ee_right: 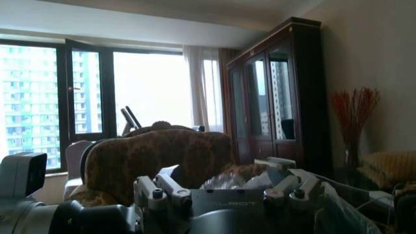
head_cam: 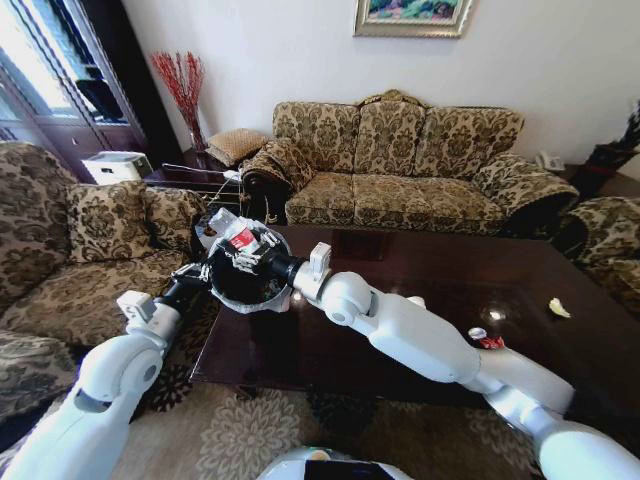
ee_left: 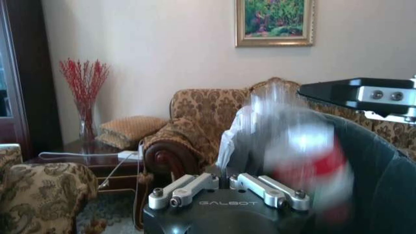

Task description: Move to the front of the table and place the trash on the table into the trash bin.

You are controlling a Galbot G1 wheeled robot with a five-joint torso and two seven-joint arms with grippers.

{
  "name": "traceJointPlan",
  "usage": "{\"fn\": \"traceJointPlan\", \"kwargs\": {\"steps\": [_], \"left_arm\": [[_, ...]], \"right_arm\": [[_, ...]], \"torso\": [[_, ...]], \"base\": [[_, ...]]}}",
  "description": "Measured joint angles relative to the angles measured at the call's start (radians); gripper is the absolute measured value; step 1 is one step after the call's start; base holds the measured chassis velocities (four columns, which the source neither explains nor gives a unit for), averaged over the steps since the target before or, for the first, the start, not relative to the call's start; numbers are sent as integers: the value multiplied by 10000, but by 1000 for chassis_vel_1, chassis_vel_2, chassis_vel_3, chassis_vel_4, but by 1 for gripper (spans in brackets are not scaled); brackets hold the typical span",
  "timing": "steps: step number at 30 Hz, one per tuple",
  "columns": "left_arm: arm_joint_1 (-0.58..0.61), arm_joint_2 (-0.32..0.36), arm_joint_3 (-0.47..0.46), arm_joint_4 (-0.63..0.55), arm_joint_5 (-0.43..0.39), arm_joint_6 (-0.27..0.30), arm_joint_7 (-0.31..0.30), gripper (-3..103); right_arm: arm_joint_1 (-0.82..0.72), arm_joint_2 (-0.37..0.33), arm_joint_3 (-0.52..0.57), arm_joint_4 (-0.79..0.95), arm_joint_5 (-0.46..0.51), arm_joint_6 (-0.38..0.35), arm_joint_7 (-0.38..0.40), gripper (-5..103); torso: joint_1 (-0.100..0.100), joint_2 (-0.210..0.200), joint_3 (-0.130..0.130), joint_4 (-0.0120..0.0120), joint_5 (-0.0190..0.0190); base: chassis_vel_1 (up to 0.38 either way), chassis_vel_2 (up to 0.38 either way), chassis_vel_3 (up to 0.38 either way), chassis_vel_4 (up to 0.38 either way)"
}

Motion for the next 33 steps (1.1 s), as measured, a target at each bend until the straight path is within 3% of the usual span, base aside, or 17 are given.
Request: {"fn": "traceJointPlan", "kwargs": {"steps": [3,4,9,13,17,19,20,22,23,25,26,28,29,33], "left_arm": [[10,-7,-14,-20,0,-1,0,3],[25,-12,-24,-36,1,-1,-1,3],[44,-12,-37,-75,1,-2,-1,3],[56,1,-85,-75,-2,-1,-15,3],[95,-1,-130,-76,-5,8,-23,3],[113,-17,-145,-76,-5,9,-25,3],[113,-17,-145,-76,-5,9,-25,3],[123,-36,-146,-76,15,10,-15,3],[123,-36,-146,-76,15,10,-15,3],[119,-50,-125,-78,103,76,8,3],[119,-50,-125,-78,103,76,8,3],[77,-85,-64,-41,180,86,19,3],[37,-119,-18,-24,212,85,20,3],[-9,-155,65,-30,226,84,22,3]], "right_arm": [[-10,-2,-18,8,-5,6,-6,90],[-12,-3,-21,9,-7,13,-12,99],[5,8,19,43,-8,81,31,100],[63,-102,403,390,65,174,613,100],[-328,-823,1328,1080,245,-194,1559,100],[-1294,-1708,2275,1470,241,-623,1863,100],[-1294,-1708,2275,1470,241,-623,1863,100],[-2709,-2658,3443,1726,-84,-880,1788,100],[-2709,-2658,3443,1726,-84,-880,1788,100],[-5026,-3619,5216,2013,-863,-1095,1350,100],[-5026,-3619,5216,2013,-863,-1095,1350,100],[-7231,-3920,6476,2139,-1761,-1127,1236,100],[-8516,-3753,7186,2171,-2386,-1110,1302,100],[-9895,-3105,7633,1919,-3216,-799,1574,100]], "torso": [[0,0,0,0,0],[0,0,0,0,0],[0,0,0,0,0],[0,0,0,4,1],[0,0,0,6,2],[0,0,-1,2,3],[0,0,-1,2,3],[0,0,0,-2,7],[0,0,0,-2,7],[0,1,-1,-6,5],[0,1,-1,-6,5],[0,0,-1,-11,8],[-2,1,-2,-4,-3],[-3,2,-2,2,0]], "base": [[0,0,0,0],[0,0,0,0],[0,0,0,0],[0,0,0,0],[0,0,0,0],[0,0,0,0],[0,0,0,0],[0,0,0,0],[0,0,0,0],[0,0,0,0],[0,0,0,0],[0,0,0,0],[0,0,0,0],[0,0,0,0]]}}
